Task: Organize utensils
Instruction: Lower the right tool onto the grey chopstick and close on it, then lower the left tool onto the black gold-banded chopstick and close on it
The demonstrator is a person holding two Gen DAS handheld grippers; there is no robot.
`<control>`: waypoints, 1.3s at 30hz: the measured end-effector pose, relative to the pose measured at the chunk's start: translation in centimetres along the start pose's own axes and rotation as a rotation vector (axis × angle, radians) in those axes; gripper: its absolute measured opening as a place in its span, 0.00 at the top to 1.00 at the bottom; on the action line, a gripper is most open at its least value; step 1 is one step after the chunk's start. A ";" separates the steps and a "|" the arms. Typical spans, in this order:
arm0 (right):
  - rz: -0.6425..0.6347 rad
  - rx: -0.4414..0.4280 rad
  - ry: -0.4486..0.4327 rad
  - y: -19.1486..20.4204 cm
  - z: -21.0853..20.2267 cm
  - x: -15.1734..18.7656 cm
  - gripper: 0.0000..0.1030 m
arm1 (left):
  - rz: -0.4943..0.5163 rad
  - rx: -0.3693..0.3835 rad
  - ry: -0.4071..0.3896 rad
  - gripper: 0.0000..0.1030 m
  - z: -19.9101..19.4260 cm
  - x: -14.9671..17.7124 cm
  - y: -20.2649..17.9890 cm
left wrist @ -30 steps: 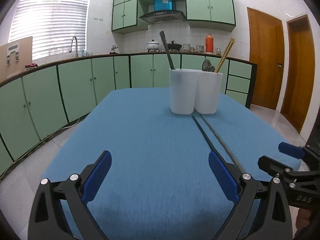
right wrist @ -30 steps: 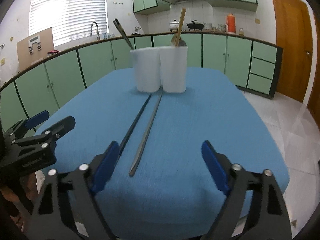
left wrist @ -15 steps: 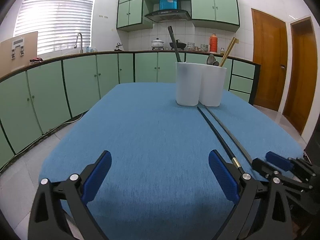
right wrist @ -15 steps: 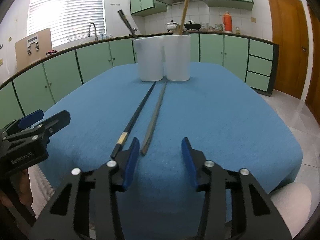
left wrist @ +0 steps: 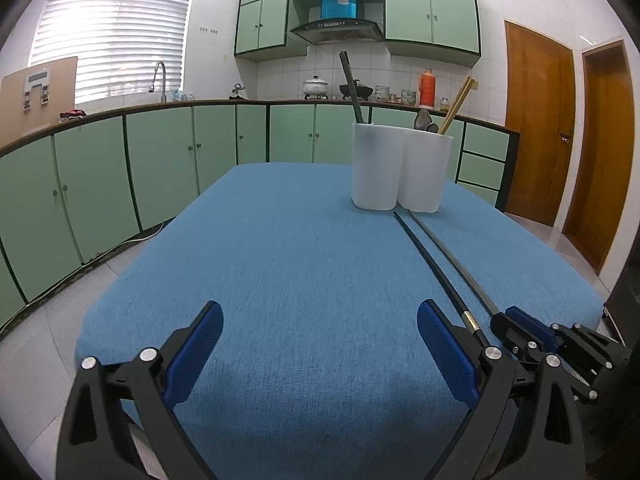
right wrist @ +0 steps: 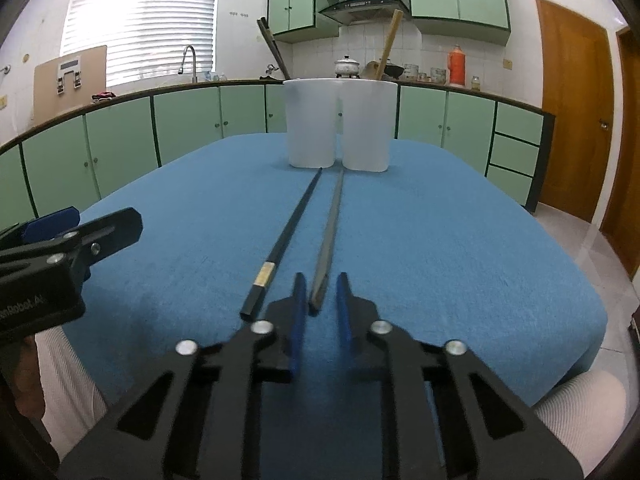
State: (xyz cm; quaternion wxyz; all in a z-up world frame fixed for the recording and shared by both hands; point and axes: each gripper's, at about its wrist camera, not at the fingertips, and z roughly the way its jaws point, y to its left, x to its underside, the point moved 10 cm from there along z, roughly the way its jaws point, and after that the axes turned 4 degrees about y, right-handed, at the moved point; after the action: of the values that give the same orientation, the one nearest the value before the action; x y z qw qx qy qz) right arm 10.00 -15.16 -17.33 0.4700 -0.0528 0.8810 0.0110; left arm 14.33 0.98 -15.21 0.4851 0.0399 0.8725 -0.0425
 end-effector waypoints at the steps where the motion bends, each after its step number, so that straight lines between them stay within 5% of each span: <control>1: -0.011 0.009 -0.004 0.2 0.0 0.0 0.93 | -0.001 0.001 -0.001 0.07 0.0 0.0 0.0; 10: 0.044 0.025 -0.016 -0.9 -0.5 -0.1 0.95 | 0.004 0.013 -0.009 0.07 -0.5 0.0 -0.8; 20: 0.154 0.117 -0.010 -6.7 -1.9 1.0 0.95 | 0.015 0.098 0.018 0.09 -0.7 0.9 -5.0; 28: 0.195 0.130 -0.018 -9.4 -2.3 1.7 0.95 | 0.022 0.135 0.081 0.23 0.9 2.7 -8.6; 35: 0.206 0.122 -0.034 -10.3 -2.9 2.0 0.95 | 0.035 0.076 0.078 0.46 2.1 3.2 -9.8; 39: 0.214 0.119 -0.036 -10.4 -3.0 2.5 0.95 | 0.037 0.055 0.067 0.47 2.3 3.4 -10.7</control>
State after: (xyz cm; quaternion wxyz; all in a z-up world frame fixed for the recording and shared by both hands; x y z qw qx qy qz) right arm 7.24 -25.95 -17.39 0.4841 0.0696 0.8722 0.0095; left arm 13.30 -9.79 -18.90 0.4549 0.0706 0.8859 -0.0562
